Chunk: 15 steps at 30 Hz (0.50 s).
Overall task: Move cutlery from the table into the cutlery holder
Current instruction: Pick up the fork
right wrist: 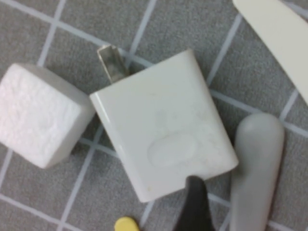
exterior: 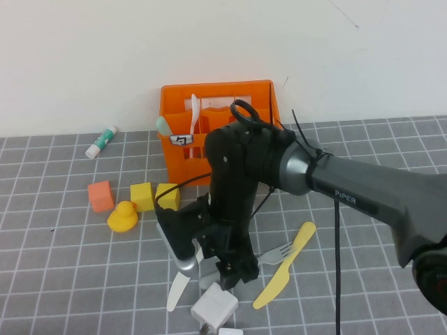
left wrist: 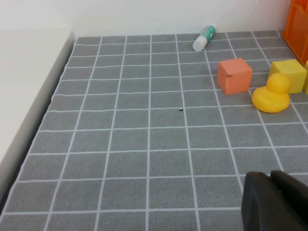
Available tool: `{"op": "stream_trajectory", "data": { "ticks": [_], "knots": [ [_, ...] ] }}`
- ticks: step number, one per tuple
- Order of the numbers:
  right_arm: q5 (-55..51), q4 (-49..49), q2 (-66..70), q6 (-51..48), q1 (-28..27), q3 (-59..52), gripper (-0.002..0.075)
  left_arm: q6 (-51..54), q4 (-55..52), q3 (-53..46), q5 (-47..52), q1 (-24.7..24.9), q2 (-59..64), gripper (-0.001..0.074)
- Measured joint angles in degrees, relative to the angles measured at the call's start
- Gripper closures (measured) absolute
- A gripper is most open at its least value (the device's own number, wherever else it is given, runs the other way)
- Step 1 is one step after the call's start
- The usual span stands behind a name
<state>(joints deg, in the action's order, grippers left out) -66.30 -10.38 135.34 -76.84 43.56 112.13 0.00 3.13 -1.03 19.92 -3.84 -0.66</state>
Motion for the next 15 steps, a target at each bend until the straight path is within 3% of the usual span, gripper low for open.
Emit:
{"op": "stream_trajectory", "data": {
  "ticks": [15],
  "knots": [
    [-1.08,3.35,1.61,4.78,-1.44,2.67,0.0220,0.00,0.00,0.00,0.00,0.00,0.00,0.0736]
  ]
}}
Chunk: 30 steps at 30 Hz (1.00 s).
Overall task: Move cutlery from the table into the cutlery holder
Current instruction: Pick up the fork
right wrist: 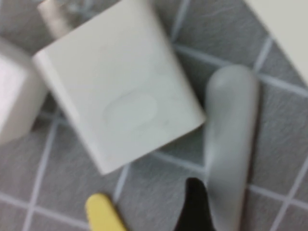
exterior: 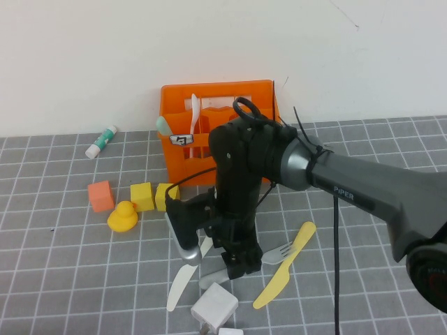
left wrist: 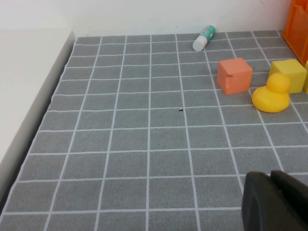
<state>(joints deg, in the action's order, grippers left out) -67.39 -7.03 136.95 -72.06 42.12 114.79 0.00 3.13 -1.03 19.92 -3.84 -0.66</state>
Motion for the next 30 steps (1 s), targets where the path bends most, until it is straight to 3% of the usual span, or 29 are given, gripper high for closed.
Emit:
{"op": "stream_trajectory", "data": {
  "ticks": [18,21,26,30],
  "knots": [
    [0.42,-0.79,1.94,2.15,0.55,-0.58,0.0237,0.31,0.00,0.00,0.00,0.00,0.00,0.0736],
    [1.21,-0.23,2.05,2.34,0.79,-0.49,0.0321,0.00,0.00,0.00,0.00,0.00,0.00,0.0736],
    [1.99,-0.77,2.14,3.94,0.92,-0.46,0.0539,0.31,0.00,0.00,0.00,0.00,0.00,0.0736],
    [1.99,-0.75,1.79,6.96,1.15,-0.46,0.0540,0.00,0.00,0.00,0.00,0.00,0.00,0.0736]
  ]
}}
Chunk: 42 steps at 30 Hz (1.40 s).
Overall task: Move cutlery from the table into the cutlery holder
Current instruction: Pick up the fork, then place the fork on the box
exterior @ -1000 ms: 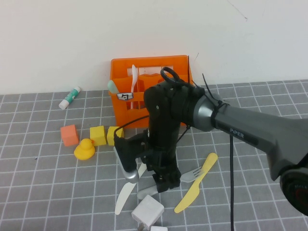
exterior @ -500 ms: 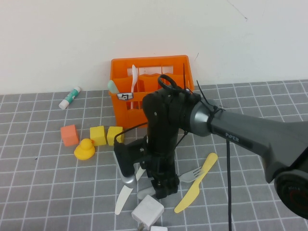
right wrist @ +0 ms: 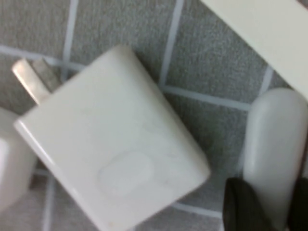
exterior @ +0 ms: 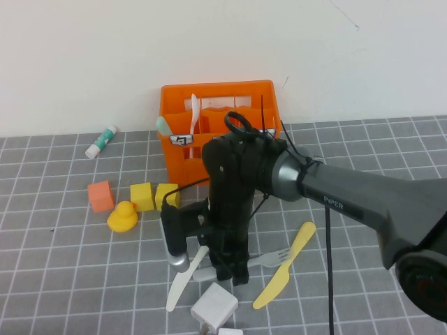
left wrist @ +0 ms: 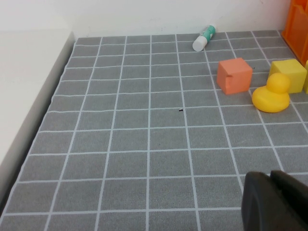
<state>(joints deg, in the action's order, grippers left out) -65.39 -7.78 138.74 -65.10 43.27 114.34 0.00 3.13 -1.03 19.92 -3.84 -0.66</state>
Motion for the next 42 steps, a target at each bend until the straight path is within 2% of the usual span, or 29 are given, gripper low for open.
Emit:
{"op": "stream_trajectory", "data": {
  "ticks": [12,18,24,31,34,36,42],
  "knots": [
    [0.43,-0.78,-9.91,13.43,0.26,-0.34,0.0540,0.00,0.00,0.00,-0.09,0.00,0.00,0.0736],
    [6.84,-7.19,-13.10,19.51,-0.98,-1.27,0.0540,0.31,0.00,0.00,-0.09,0.00,0.00,0.0736],
    [25.76,-14.25,-19.10,22.44,-3.06,-8.35,0.0540,0.00,0.00,0.00,-0.09,0.00,0.00,0.0736],
    [63.62,-20.21,-26.56,29.20,-3.06,-25.00,0.0540,0.00,0.00,0.00,-0.09,0.00,0.00,0.0736],
    [74.08,-21.28,-27.03,32.72,-3.26,-28.18,0.0540,0.00,0.00,0.00,-0.09,0.00,0.00,0.0736],
    [81.90,-21.20,-27.17,36.89,-3.53,-29.29,0.0540,0.00,0.00,0.00,-0.09,0.00,0.00,0.0736],
    [95.09,-14.10,-27.17,43.93,-4.77,-29.62,0.0540,0.00,0.00,0.00,-0.09,0.00,0.00,0.0736]
  ]
}}
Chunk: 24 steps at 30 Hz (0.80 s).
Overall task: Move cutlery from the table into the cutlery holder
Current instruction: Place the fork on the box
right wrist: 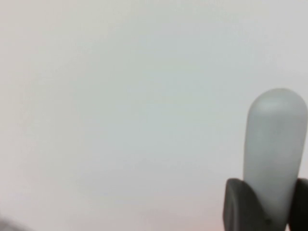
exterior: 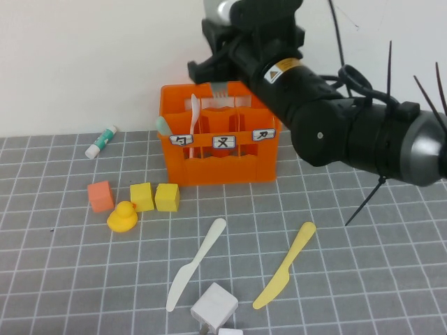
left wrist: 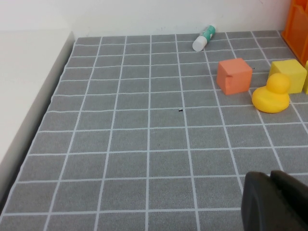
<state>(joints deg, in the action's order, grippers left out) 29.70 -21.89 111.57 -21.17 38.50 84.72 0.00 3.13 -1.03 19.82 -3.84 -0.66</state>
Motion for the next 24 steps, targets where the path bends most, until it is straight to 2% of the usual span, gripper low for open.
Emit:
{"op": "stream_trajectory", "data": {
  "ticks": [7,14,24],
  "knots": [
    [3.88,3.25,2.82,4.36,-2.25,0.00,0.0540,0.00,0.00,0.00,0.00,0.00,0.00,0.0736],
    [10.12,3.46,7.38,4.98,-2.22,0.21,0.0540,0.00,0.00,0.00,0.00,0.00,0.00,0.0736],
    [9.99,3.87,13.54,5.67,-2.22,5.87,0.0540,0.42,0.00,0.00,0.00,0.00,0.00,0.0736]
  ]
}}
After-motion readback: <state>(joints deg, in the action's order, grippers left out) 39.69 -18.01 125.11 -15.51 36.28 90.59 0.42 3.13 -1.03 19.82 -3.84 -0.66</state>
